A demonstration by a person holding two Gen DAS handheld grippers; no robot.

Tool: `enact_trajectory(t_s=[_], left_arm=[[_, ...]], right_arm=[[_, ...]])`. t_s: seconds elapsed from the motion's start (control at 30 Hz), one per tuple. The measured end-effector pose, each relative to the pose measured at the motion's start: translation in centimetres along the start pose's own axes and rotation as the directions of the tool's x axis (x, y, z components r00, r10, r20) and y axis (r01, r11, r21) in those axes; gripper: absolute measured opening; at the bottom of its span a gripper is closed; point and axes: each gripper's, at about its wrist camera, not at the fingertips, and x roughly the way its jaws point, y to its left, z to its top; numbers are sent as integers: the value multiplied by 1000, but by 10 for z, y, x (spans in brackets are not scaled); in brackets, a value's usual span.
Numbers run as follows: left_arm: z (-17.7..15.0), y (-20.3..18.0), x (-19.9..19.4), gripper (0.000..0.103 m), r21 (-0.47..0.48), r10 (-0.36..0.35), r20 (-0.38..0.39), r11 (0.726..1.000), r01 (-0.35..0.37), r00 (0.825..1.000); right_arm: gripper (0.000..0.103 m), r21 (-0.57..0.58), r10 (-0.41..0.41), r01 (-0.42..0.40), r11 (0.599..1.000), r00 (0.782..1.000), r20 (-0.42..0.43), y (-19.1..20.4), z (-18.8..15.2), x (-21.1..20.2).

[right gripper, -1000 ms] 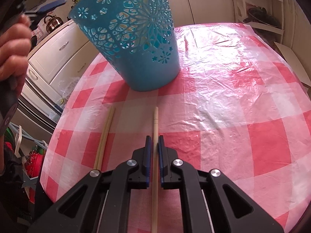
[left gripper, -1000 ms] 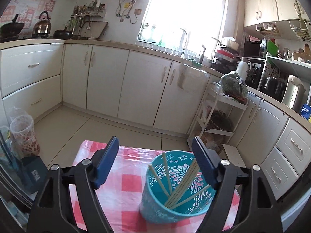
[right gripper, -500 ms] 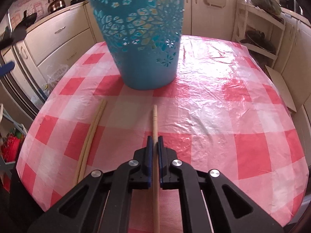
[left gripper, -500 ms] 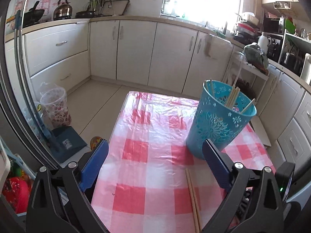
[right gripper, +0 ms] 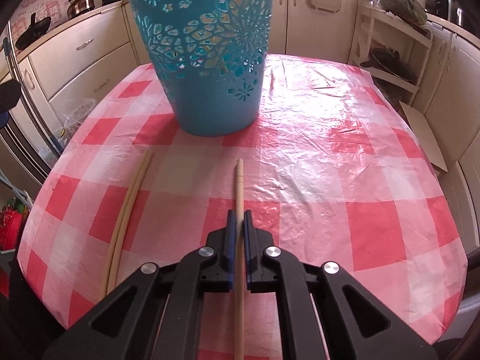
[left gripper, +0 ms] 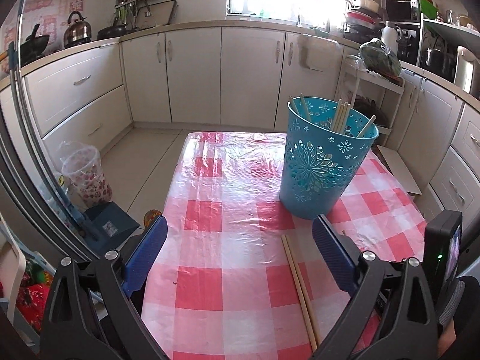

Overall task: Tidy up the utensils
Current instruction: 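Carry the held chopstick over the blue cup and open the right tool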

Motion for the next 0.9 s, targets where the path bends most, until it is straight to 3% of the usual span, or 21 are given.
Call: enact_trajectory(t_s=[0.13, 0.3, 0.43, 0.6, 0.73, 0.9], left_arm=[[0, -2, -1, 93, 2, -7, -3, 1000, 7, 1000], [0, -3, 0, 94, 5, -8, -11, 1000, 8, 1000], [-3, 2, 8, 94, -21, -6, -35, 1000, 6, 999], [-5, 8, 15, 94, -51, -7, -60, 999, 4, 998], [-7, 9, 18, 94, -61, -5, -60, 998, 1, 998], [-9, 11, 23, 94, -75, -13, -74, 997, 7, 997]], right_arm=[[6, 70, 80, -83, 994, 995, 54, -8, 1, -12], [6, 144, 218, -234, 962, 969, 114, -16, 5, -26], [6, 158, 331, -368, 916, 918, 219, -20, 12, -51], [6, 153, 396, -472, 868, 845, 359, -22, 41, -85], [6, 143, 411, -529, 837, 778, 475, -25, 79, -105], [6, 121, 356, -518, 847, 721, 595, -21, 142, -111]])
